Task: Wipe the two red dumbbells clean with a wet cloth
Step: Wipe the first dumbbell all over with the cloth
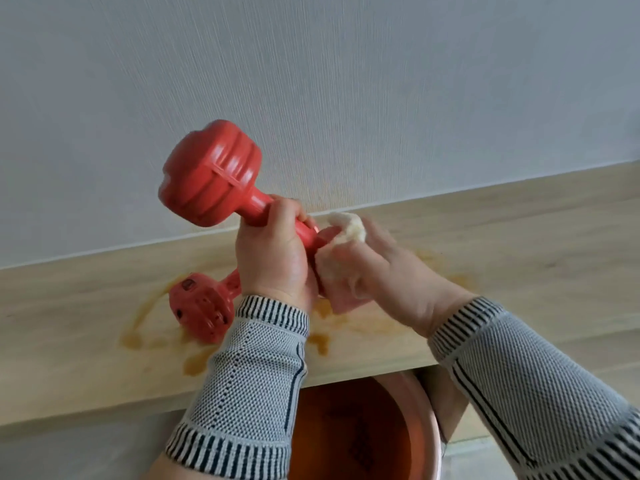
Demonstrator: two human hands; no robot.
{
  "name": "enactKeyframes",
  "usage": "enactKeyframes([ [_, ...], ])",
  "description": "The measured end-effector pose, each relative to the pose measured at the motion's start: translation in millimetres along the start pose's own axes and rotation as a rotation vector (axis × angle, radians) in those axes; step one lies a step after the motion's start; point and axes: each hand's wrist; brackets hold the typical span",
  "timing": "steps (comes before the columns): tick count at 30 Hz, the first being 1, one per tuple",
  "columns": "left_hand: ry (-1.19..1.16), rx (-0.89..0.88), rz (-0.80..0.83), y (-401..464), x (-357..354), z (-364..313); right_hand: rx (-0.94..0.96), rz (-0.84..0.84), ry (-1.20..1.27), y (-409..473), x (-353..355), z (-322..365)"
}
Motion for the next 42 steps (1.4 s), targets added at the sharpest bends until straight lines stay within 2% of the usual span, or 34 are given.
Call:
enactKeyframes([
  [3, -0.076, 0.046, -0.030, 0.1, 2.0, -5.0, 0.110, -0.075, -0.228, -10.3, -5.2, 3.3],
  [5, -0.116, 0.058, -0.003, -3.3, 1.2, -4.6, 0.086, -0.163, -0.227, -6.5, -5.1, 2.1],
  [7, -0.127, 0.031, 0.034, -7.7, 0.2, -4.4, -0.074, -0.206, -0.018, 2.5, -0.4, -0.9],
  [10, -0.193, 0.045, 0.059, -13.5, -2.7, -7.9, -0.328, 0.008, 0.568, 6.4, 9.8, -2.0],
  [11, -0.212, 0.049, 0.050, -13.2, -3.0, -9.0, -0.344, 0.069, 0.673, 5.8, 10.2, -2.7],
  [13, -0.214, 0.035, 0.021, -9.4, -1.6, -12.5, -0.301, 0.110, 0.723, 6.3, 7.8, -6.1],
  [15, -0.215, 0.021, -0.027, -4.6, 0.7, -15.5, -0.185, 0.145, 0.692, 4.8, 1.9, -4.5],
  [17, -0.245, 0.034, -0.061, -1.1, 4.6, -18.5, -0.006, 0.197, 0.458, 1.4, -2.9, -2.2],
  [19, -0.266, 0.042, -0.057, 0.9, 9.8, -17.9, 0.048, 0.152, 0.163, 2.8, -9.8, -7.2],
  [21, -0.240, 0.029, -0.022, 0.4, 12.8, -16.8, 0.049, 0.055, 0.116, 6.3, -14.7, -10.4],
  [23, -0.224, 0.015, 0.050, -3.2, 13.0, -17.1, -0.040, 0.024, 0.342, 7.3, -13.4, -8.1],
  [26, -0.280, 0.021, 0.177, -9.4, 11.2, -22.9, -0.353, 0.197, 0.795, 6.9, -3.2, -5.2],
  [28, -0.265, -0.005, 0.186, -7.7, 11.0, -23.9, -0.371, 0.281, 0.887, 5.8, -0.5, -4.7],
  [29, -0.195, -0.038, 0.140, -6.2, 10.5, -23.3, -0.347, 0.249, 0.917, 4.6, -2.5, -3.7],
  [31, 0.088, -0.126, 0.028, -4.6, 8.3, -22.2, -0.293, 0.107, 0.966, 3.8, -10.8, -2.6],
  [33, 0.292, -0.146, -0.052, -6.5, 2.1, -26.2, -0.191, -0.013, 0.930, 0.6, -17.9, -2.9],
  [37, 0.146, 0.043, -0.101, 0.3, 4.7, -30.6, 0.253, -0.148, 0.393, -8.1, -25.4, -5.4],
  [39, 0.155, 0.070, -0.077, 0.2, 8.5, -29.6, 0.377, -0.162, 0.194, -8.2, -29.5, -9.7],
  [41, 0.145, 0.047, -0.049, -4.6, 10.2, -26.5, 0.378, -0.178, -0.012, -4.3, -34.6, -12.7],
  [42, 0.111, 0.038, -0.029, -7.0, 10.6, -24.3, 0.292, -0.169, -0.033, -1.2, -33.8, -11.5],
])
Point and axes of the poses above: each hand's wrist, its own y-axis towards the middle knuckle, its own x-axis out of the back of the hand, z = x × y, and after that the axes turned 8 degrees about -x, right-handed
